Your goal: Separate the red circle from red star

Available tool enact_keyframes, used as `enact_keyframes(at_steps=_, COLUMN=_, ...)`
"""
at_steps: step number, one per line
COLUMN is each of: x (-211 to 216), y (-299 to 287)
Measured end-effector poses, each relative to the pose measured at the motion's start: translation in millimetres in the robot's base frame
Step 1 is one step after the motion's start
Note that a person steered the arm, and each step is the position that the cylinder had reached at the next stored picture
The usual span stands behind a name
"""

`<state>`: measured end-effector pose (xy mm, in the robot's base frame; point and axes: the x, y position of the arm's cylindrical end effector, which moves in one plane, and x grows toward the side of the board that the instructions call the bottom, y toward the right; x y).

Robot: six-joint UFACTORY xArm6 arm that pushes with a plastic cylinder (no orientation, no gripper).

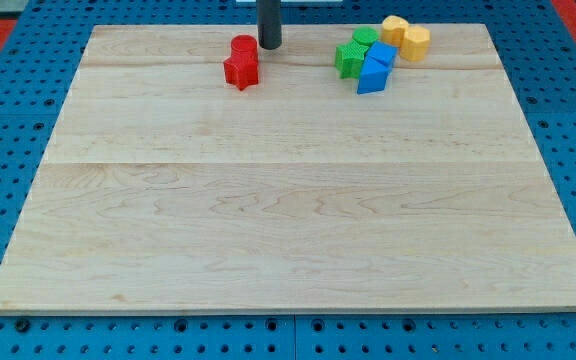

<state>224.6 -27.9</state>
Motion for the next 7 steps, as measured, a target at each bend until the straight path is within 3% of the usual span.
enact_keyframes(at_steps=2, x=-1, y=-4)
enact_keyframes(at_steps=3, x=6, y=28)
enact_keyframes(at_steps=4, x=30, y=32)
enact_keyframes(at_steps=5, x=20, y=-8)
enact_keyframes(at_steps=6, x=-12, y=-11)
enact_keyframes(at_steps=7, x=4, y=-14)
